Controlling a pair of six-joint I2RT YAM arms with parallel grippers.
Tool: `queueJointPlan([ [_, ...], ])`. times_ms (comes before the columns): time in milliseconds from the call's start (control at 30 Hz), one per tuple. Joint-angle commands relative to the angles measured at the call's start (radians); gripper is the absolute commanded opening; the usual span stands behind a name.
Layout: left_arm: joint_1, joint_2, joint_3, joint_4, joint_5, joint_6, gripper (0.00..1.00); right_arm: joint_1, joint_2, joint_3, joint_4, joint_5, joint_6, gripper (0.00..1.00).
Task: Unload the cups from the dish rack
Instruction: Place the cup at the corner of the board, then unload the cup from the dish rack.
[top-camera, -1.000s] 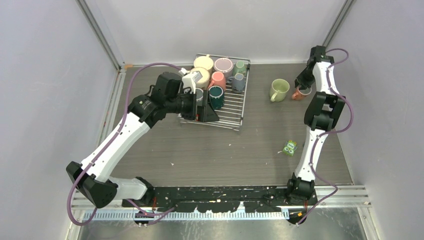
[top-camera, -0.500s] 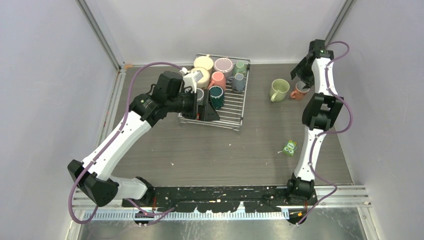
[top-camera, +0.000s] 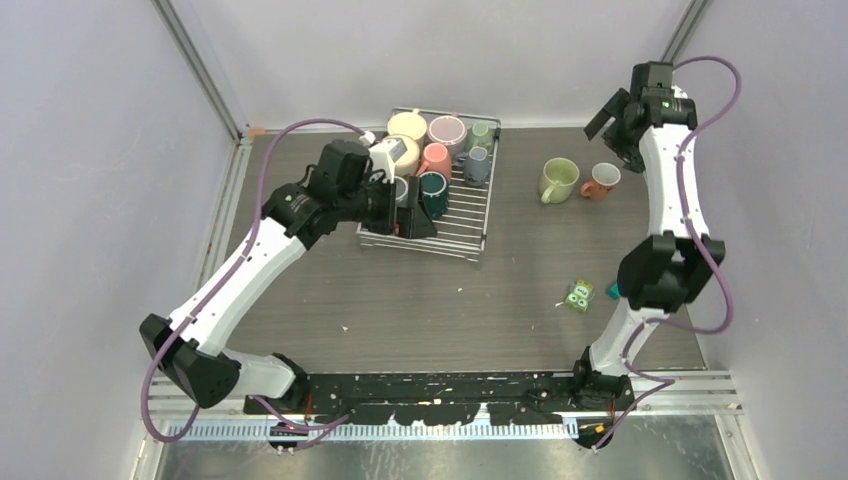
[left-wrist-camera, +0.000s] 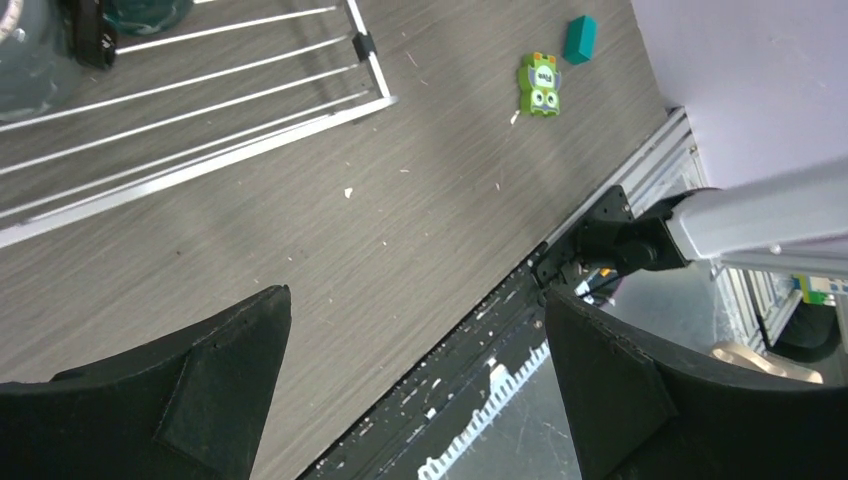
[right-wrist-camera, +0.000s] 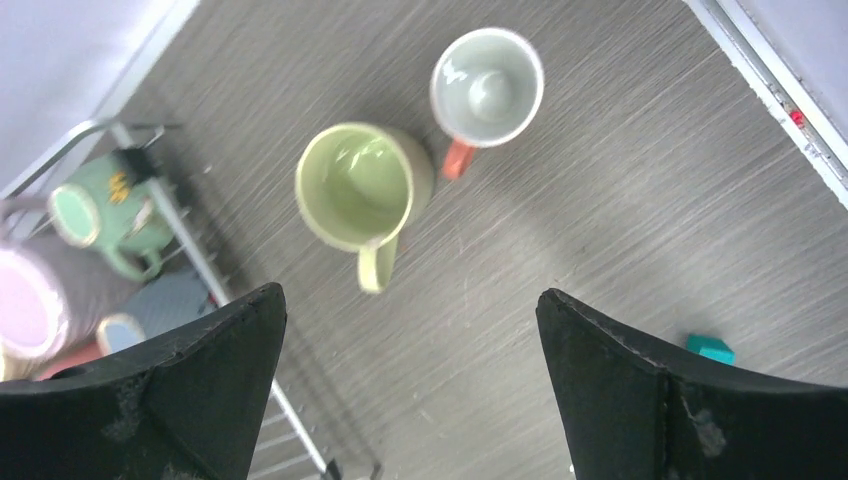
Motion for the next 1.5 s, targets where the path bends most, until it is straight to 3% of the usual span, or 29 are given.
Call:
queueJointPlan([
  [0, -0.002, 0.038, 0.065, 0.014, -0.052, 0.050, 1.00, 0.062, -0.199, -0.153, 0.082, 0.035, 0.026, 1.00],
  [167, -0.001, 0.109, 0.115, 0.001, -0.142, 0.097, 1.00, 0.112, -0.353, -0.345, 0.150, 0.011, 0.038, 1.00],
  [433, -0.002, 0.198, 0.116, -0.008, -0.399, 0.187, 1.00, 0.230, -0.536, -0.513, 0.200, -0.033, 0.048, 1.00],
  [667, -0.001, 0.268, 0.055, 0.135, -0.332, 0.223, 1.00, 0.272, -0.624, -0.601, 0.220, -0.075, 0.059, 1.00],
  [933, -0.001, 0.423, 0.115, 0.243, -0.297, 0.303, 1.00, 0.285, -0.676, -0.657, 0.245, -0.102, 0.065, 1.00],
  [1467, -0.002, 0.603, 0.219, 0.288, -0.399, 0.416, 1.00, 0.287, -0.704, -0.701, 0.260, -0.139, 0.072, 1.00],
])
